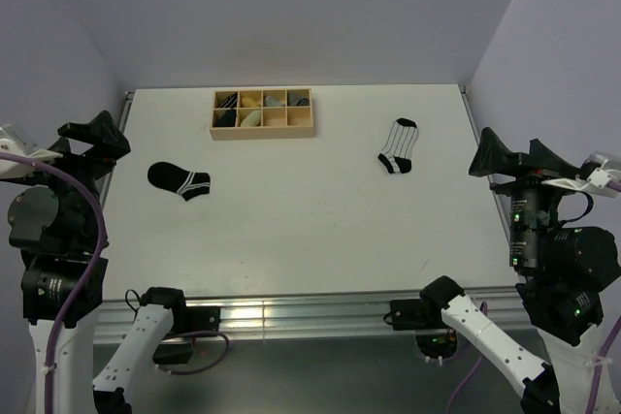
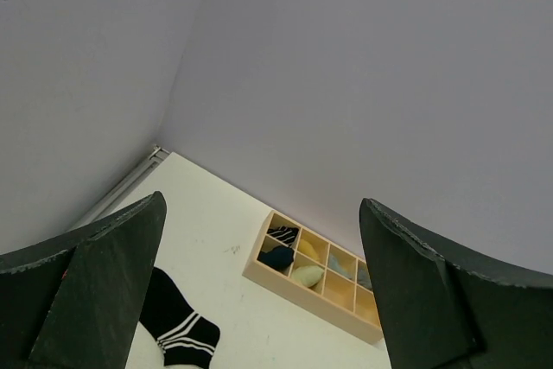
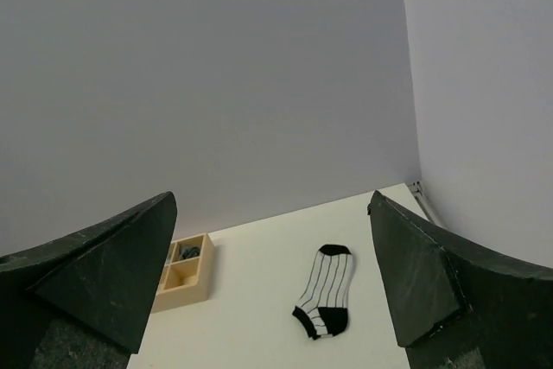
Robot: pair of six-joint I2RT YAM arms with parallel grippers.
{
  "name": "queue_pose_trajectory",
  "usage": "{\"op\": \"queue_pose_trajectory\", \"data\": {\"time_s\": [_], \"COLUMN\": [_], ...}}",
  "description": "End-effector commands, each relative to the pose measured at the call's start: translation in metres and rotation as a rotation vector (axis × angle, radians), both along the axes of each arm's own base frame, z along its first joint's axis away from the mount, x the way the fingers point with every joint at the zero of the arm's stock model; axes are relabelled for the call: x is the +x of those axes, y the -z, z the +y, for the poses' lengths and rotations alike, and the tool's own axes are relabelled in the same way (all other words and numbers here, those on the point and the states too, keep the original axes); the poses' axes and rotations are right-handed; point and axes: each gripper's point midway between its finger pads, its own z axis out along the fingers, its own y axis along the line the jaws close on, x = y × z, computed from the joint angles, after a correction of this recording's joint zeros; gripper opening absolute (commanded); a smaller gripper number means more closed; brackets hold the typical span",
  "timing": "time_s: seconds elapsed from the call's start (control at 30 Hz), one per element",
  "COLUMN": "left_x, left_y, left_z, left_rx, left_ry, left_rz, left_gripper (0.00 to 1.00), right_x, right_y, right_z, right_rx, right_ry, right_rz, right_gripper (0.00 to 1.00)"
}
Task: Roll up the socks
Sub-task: Move the sock to the center of the board.
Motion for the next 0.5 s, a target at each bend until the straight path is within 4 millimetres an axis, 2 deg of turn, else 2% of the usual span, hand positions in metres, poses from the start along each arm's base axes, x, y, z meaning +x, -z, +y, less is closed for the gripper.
{"op": "queue_pose_trajectory", "data": {"time_s": [0.0, 0.13, 0.23, 0.3, 0.33, 0.47], "left_x": [0.006, 0.021, 0.036, 0.048, 0.052, 0.069], "left_y": [0.002, 0.020, 0.040, 0.053, 0.060, 0.087], "left_z": [-0.003, -0.009, -0.017, -0.028, -0.031, -0.041], "left_rx": [-0.013, -0.024, -0.026, -0.009, -0.005, 0.008], "left_ry": [0.014, 0.039, 0.077, 0.129, 0.144, 0.190], "left_rz": [-0.005, 0.051, 0.114, 0.166, 0.191, 0.292], "left_gripper": [0.99, 0.99, 0.99, 0.99, 1.00, 0.99], "right_x": [0.001, 0.017, 0.041, 0.054, 0.069, 0.104], "right_y": [-0.006, 0.005, 0.025, 0.043, 0.059, 0.107], "right_z": [0.006, 0.030, 0.069, 0.096, 0.109, 0.153], "right_rx": [0.022, 0.019, -0.023, -0.037, -0.045, -0.020], "right_ry": [-0.030, -0.116, -0.255, -0.351, -0.374, -0.479], "right_rz": [-0.031, 0.017, 0.112, 0.189, 0.252, 0.434], "right_gripper": [1.00, 1.00, 1.00, 1.00, 1.00, 1.00]}}
